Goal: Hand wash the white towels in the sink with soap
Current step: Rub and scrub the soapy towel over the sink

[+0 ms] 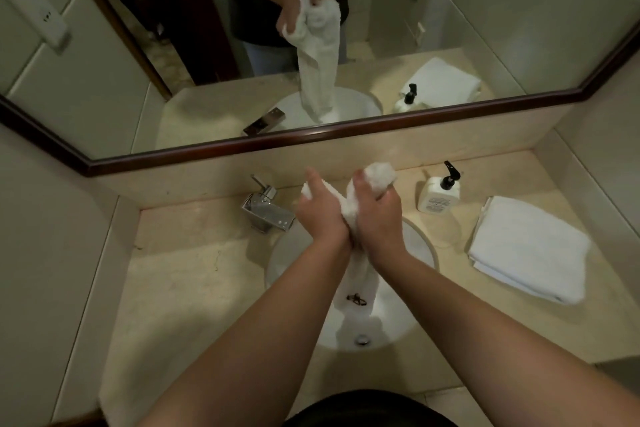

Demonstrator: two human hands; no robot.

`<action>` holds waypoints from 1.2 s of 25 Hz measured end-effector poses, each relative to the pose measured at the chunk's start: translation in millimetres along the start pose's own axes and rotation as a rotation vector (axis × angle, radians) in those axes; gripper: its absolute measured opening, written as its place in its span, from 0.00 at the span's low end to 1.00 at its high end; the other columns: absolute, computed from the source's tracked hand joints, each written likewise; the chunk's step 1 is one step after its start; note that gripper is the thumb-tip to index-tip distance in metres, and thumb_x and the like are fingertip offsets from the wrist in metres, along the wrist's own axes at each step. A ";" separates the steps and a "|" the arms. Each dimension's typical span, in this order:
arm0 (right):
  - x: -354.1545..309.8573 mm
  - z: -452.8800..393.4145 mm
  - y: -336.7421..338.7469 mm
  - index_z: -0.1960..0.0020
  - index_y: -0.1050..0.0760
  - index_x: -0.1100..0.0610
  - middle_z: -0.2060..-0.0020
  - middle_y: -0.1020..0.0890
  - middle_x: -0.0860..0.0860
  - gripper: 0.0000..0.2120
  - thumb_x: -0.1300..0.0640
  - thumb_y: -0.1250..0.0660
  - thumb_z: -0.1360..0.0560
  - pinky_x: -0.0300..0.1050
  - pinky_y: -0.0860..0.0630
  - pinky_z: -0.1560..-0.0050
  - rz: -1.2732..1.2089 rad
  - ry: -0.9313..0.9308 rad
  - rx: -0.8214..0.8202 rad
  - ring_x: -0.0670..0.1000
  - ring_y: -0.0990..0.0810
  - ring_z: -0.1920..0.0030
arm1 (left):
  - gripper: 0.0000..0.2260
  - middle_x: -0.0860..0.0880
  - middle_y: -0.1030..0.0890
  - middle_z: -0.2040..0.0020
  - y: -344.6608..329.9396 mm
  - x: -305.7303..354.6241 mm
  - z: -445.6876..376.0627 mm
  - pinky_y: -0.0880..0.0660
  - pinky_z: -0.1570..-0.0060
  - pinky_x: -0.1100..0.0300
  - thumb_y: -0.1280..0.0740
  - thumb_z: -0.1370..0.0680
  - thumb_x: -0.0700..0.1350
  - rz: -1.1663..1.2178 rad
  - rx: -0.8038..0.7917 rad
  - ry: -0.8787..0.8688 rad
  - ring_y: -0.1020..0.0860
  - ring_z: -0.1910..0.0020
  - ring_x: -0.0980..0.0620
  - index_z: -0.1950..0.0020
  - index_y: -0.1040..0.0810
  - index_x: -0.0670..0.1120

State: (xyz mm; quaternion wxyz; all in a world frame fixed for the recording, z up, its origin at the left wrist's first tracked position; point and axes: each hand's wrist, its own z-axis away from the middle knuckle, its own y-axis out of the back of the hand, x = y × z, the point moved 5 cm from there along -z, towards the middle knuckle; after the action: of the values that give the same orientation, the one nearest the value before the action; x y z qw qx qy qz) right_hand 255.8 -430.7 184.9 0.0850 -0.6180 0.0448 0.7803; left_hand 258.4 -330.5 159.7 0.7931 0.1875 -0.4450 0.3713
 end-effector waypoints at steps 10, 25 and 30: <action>25.4 -15.1 9.8 0.55 0.20 0.55 0.63 0.16 0.50 0.18 0.41 0.39 0.20 0.45 0.20 0.59 0.150 -0.145 0.006 0.47 0.16 0.59 | 0.18 0.49 0.17 0.61 -12.1 -10.2 18.3 0.21 0.55 0.54 0.33 0.23 0.61 -0.099 -0.157 0.033 0.17 0.58 0.50 0.59 0.20 0.46; 16.4 -52.0 11.1 0.62 0.21 0.54 0.68 0.18 0.50 0.18 0.46 0.39 0.19 0.36 0.26 0.66 0.247 -0.084 -0.055 0.44 0.19 0.67 | 0.23 0.46 0.18 0.61 -33.7 -26.1 -0.5 0.20 0.59 0.60 0.41 0.19 0.63 -0.204 -0.244 0.192 0.19 0.61 0.50 0.58 0.23 0.45; 21.4 -46.3 2.1 0.59 0.20 0.55 0.65 0.16 0.50 0.17 0.45 0.38 0.20 0.42 0.23 0.62 0.256 -0.123 -0.148 0.47 0.17 0.63 | 0.30 0.45 0.16 0.61 -34.1 -25.7 -10.8 0.22 0.67 0.60 0.39 0.24 0.70 -0.084 -0.230 0.219 0.19 0.65 0.50 0.53 0.20 0.42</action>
State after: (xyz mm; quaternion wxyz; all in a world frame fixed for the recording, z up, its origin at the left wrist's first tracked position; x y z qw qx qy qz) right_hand 295.0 -439.3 153.3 -0.0583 -0.5629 0.0606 0.8222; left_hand 281.9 -356.8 133.3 0.8679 0.0722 -0.3873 0.3026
